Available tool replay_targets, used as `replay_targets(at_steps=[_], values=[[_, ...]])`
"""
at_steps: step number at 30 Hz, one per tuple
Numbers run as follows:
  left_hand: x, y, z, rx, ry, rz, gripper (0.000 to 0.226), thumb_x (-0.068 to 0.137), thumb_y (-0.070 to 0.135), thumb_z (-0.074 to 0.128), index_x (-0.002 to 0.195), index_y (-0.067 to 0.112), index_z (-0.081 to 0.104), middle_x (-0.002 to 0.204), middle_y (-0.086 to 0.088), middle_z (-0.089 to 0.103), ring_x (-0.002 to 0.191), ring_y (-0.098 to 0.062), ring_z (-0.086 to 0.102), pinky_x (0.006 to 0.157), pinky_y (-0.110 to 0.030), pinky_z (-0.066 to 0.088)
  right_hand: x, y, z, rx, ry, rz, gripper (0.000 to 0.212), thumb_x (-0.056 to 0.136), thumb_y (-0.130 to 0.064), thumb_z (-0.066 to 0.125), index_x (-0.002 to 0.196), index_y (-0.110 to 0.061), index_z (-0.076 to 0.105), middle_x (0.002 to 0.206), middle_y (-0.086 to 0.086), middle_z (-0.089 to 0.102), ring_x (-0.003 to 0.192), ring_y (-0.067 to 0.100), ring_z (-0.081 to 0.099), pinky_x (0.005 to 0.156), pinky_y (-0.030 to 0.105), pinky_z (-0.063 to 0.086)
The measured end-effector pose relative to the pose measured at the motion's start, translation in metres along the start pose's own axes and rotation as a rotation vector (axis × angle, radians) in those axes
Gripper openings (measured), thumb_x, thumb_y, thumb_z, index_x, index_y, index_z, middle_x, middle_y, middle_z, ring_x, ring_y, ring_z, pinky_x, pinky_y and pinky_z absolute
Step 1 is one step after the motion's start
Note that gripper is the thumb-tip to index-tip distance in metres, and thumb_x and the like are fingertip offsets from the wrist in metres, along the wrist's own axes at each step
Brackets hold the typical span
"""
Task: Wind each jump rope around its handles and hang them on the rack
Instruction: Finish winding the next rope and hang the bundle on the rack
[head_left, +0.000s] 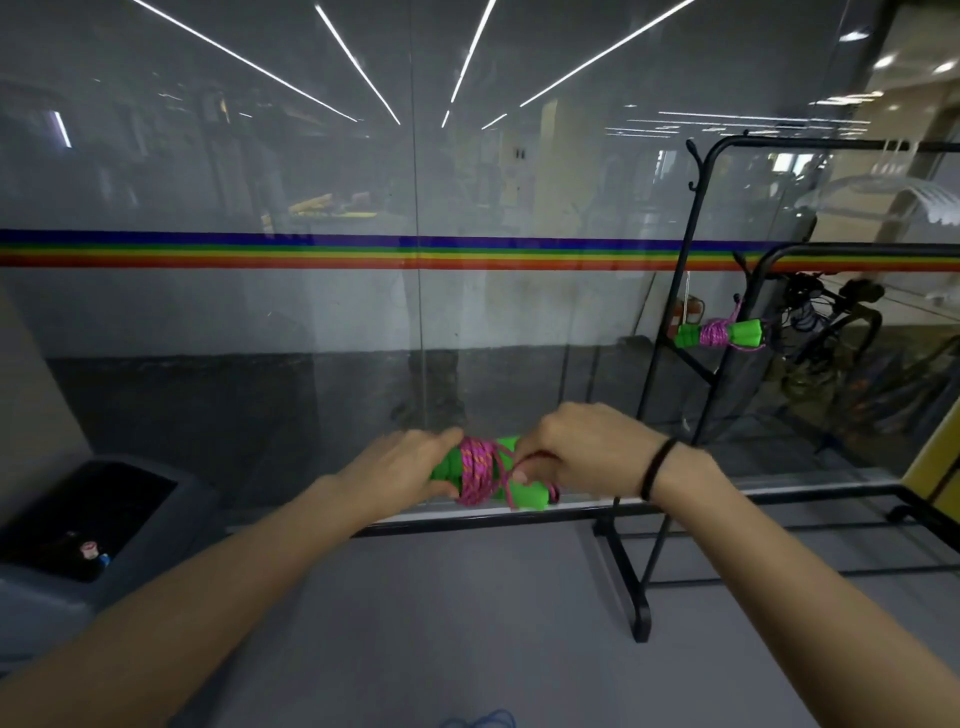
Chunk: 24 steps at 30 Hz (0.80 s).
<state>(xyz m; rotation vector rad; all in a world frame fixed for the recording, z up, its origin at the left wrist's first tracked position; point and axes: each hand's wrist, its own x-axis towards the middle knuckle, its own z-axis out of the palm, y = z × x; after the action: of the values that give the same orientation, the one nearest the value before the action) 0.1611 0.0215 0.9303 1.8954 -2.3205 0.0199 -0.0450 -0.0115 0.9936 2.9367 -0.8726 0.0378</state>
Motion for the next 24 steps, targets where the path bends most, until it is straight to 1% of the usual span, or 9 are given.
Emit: replay_targets(at_steps=[2,6,9,11,12,13,16,19,24], values=[[-0.001,0.006,-0.009,0.016,-0.068,0.125,0.037,0.079,0.043,0.064,0.106,0.024,0.048,0.096,-0.006,0.063,0.090,-0.024,0.060,0.069,-0.033,0.044,0.005,0.008,-0.013,0.059,-0.014,-0.053,0.025,0.084,-0.046,0.057,0.099,-0.030,0.068,0.099,-0.002,0.072,0.094,0.015,0.062,0.077,0.030,0.047],[-0.005,0.020,-0.023,-0.172,-0.151,0.239,0.040,0.067,0.042,0.076,0.098,0.026,0.058,0.073,0.010,0.058,0.065,-0.002,0.051,0.061,-0.029,0.040,0.022,0.029,-0.018,0.519,-0.010,-0.124,0.009,0.076,-0.027,0.071,0.082,-0.021,0.074,0.078,-0.007,0.072,0.071,-0.001,0.060,0.072,0.018,0.045],[-0.011,0.026,-0.027,-0.620,-0.096,0.265,0.050,0.055,0.028,0.087,0.100,0.019,0.065,0.092,0.000,0.071,0.083,-0.011,0.064,0.076,-0.029,0.050,0.024,0.043,-0.009,0.991,0.097,-0.069,0.017,0.081,-0.007,0.063,0.073,-0.020,0.070,0.063,-0.013,0.069,0.064,-0.005,0.060,0.066,0.009,0.046],[-0.015,0.029,-0.025,-0.970,-0.066,0.226,0.054,0.049,0.022,0.089,0.098,0.017,0.068,0.095,-0.002,0.073,0.087,-0.014,0.068,0.081,-0.024,0.053,0.024,0.045,0.007,1.346,0.210,0.019,0.023,0.081,-0.012,0.059,0.065,-0.023,0.071,0.062,-0.005,0.071,0.055,-0.003,0.060,0.058,0.011,0.048],[-0.017,0.032,-0.022,-1.146,-0.069,0.221,0.052,0.046,0.025,0.090,0.093,0.017,0.069,0.089,-0.001,0.074,0.082,-0.013,0.068,0.077,-0.024,0.054,0.026,0.042,0.016,1.442,0.258,0.072,0.011,0.071,-0.027,0.066,0.064,-0.020,0.071,0.064,0.008,0.070,0.050,-0.001,0.057,0.055,0.013,0.047],[-0.016,0.036,-0.019,-1.320,-0.063,0.217,0.049,0.044,0.029,0.090,0.087,0.016,0.070,0.082,-0.001,0.074,0.075,-0.014,0.069,0.072,-0.025,0.056,0.028,0.036,0.025,1.467,0.297,0.115,0.015,0.079,-0.024,0.066,0.070,-0.012,0.071,0.065,0.020,0.063,0.047,0.002,0.050,0.052,0.014,0.042],[-0.009,0.050,-0.013,-1.843,0.045,0.014,0.033,0.050,0.028,0.087,0.076,0.012,0.074,0.071,-0.001,0.073,0.063,-0.012,0.068,0.061,-0.026,0.058,0.037,0.019,0.048,1.379,0.378,0.187,0.026,0.086,-0.026,0.059,0.078,-0.002,0.060,0.055,0.004,0.038,0.042,0.003,0.030,0.044,0.017,0.025],[0.002,0.055,-0.014,-2.170,0.098,-0.374,0.023,0.066,0.027,0.067,0.083,0.011,0.066,0.067,0.000,0.071,0.058,-0.010,0.067,0.059,-0.026,0.058,0.040,0.010,0.057,0.920,0.593,0.353,0.022,0.090,-0.021,0.055,0.075,-0.012,0.068,0.054,0.001,0.051,0.051,0.008,0.045,0.052,0.021,0.034],[0.005,0.051,-0.010,-1.792,0.186,-0.592,0.019,0.080,0.028,0.063,0.090,0.012,0.063,0.077,-0.003,0.060,0.065,-0.012,0.057,0.069,-0.035,0.057,0.034,0.000,0.055,0.657,0.746,0.413,0.009,0.083,-0.016,0.063,0.083,-0.011,0.071,0.074,0.008,0.073,0.072,0.019,0.067,0.068,0.020,0.042]])
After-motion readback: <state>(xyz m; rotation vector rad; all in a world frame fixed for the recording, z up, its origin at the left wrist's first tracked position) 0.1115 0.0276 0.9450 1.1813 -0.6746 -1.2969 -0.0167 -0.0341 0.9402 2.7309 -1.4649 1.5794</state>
